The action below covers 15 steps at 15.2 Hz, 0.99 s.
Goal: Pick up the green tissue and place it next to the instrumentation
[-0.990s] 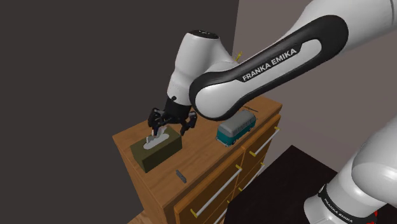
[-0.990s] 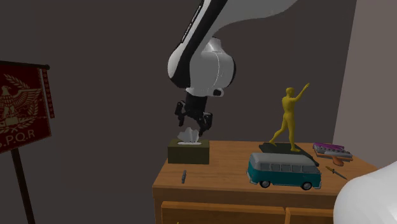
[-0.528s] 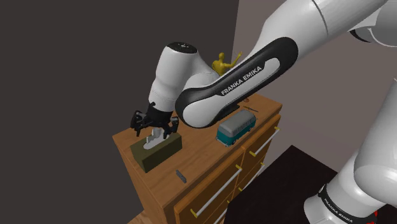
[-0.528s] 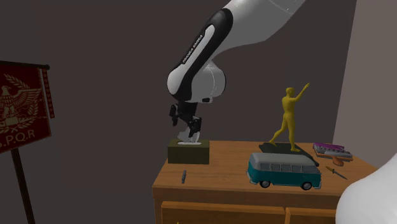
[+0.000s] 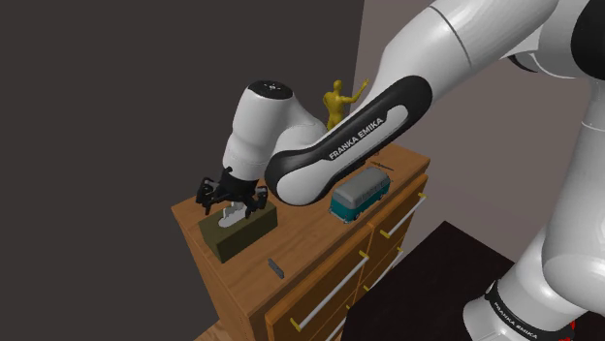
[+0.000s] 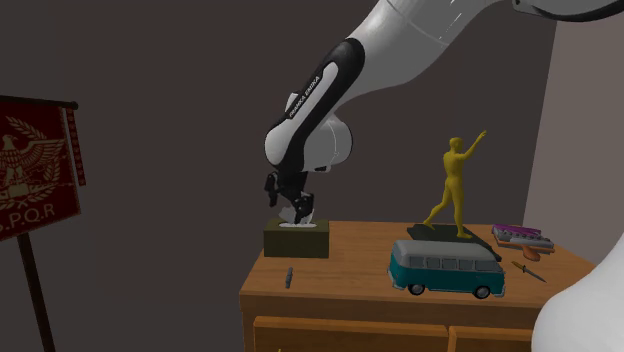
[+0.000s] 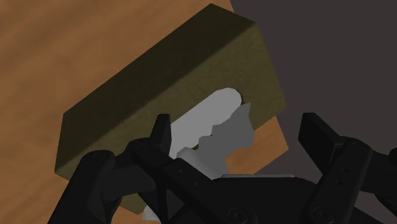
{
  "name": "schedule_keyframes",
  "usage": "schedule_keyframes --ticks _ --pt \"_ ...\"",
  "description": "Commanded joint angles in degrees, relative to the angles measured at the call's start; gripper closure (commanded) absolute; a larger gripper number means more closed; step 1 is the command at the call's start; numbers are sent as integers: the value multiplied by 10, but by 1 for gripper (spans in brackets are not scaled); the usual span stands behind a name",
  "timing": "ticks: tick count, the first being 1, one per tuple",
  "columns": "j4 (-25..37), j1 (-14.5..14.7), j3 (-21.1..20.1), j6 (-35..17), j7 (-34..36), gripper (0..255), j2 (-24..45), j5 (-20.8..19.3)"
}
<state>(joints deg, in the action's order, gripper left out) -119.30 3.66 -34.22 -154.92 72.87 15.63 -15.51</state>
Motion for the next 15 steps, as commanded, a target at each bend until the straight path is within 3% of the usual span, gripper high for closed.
schedule_keyframes --ticks 1,4,5,15 --pt "1 1 1 0 1 0 1 -1" --pt "0 0 0 0 1 0 1 -1" --pt "0 0 0 0 1 255 1 -1" --pt "2 -2 -3 6 -4 255 -4 6"
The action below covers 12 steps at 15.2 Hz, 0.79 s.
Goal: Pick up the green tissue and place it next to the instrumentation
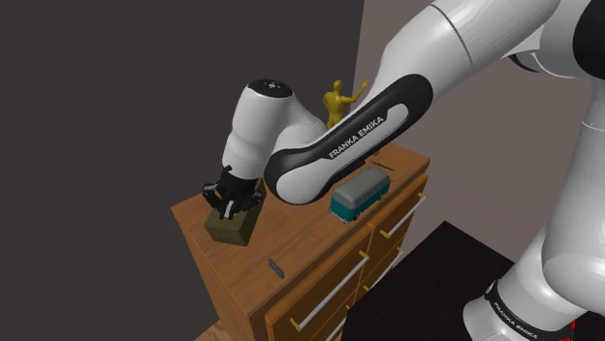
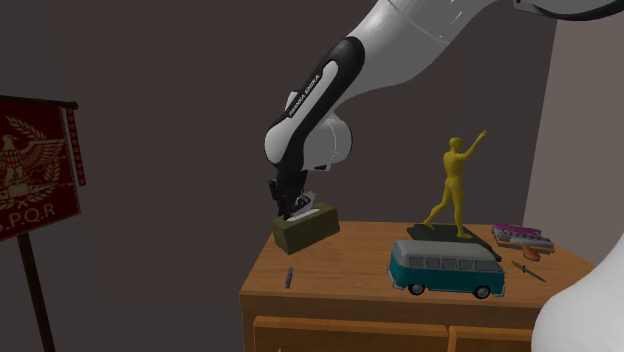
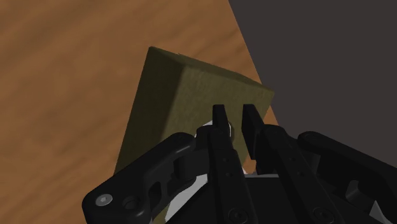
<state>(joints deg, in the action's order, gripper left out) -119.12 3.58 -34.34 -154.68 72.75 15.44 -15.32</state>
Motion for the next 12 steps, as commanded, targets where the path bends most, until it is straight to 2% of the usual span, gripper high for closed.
schedule_keyframes --ticks 1,12 --pt "3 -5 -6 10 -7 255 -7 10" --pt "34 -28 -34 82 -51 255 -57 73"
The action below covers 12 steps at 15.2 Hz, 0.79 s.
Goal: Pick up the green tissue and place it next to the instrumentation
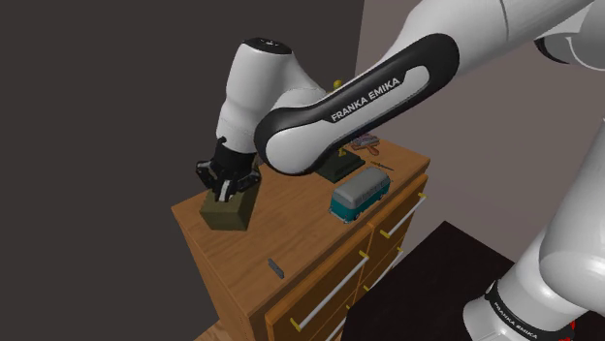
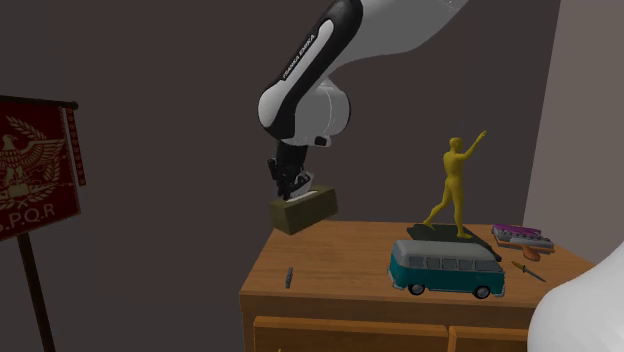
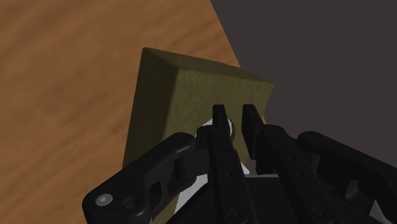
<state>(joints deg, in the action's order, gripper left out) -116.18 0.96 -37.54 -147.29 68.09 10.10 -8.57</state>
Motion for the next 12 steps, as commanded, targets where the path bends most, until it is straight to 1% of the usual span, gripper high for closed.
schedule_keyframes --ticks 1,12 --pt "8 -3 -3 15 -7 255 -8 10" --pt "58 -13 -13 92 -34 255 -44 51"
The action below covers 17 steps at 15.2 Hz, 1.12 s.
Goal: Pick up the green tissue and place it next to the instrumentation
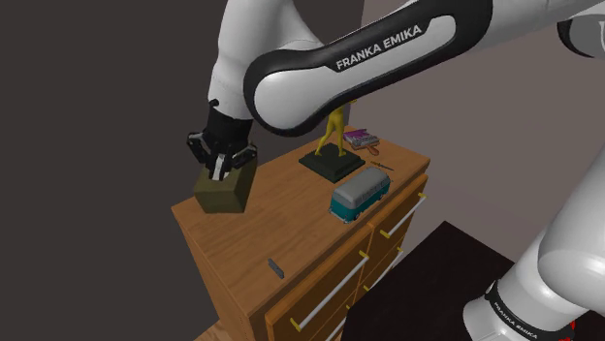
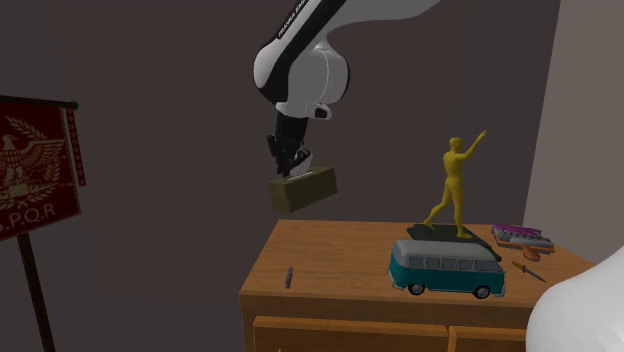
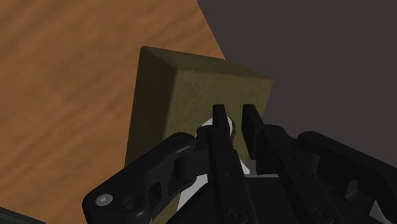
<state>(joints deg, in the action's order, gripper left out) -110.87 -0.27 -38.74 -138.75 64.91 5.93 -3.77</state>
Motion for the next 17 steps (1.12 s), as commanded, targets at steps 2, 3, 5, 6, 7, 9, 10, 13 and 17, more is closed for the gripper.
schedule_keyframes --ticks 2,3,5,6,7,9,10,13,17 --pt "15 -2 -1 21 -5 255 -8 8" --pt "21 -2 -1 29 -6 255 -10 10" --pt "33 -3 -2 43 -9 255 -14 14" --pt "39 -3 -2 51 -10 255 -16 16" --pt "45 -3 -2 58 -11 255 -17 18" --pt "57 -4 -2 73 -13 255 -20 20" --pt "64 -4 -2 80 -13 255 -21 21" --pt "84 -4 -3 103 -15 255 -24 24" --pt "114 -4 -3 134 -15 255 -25 25"
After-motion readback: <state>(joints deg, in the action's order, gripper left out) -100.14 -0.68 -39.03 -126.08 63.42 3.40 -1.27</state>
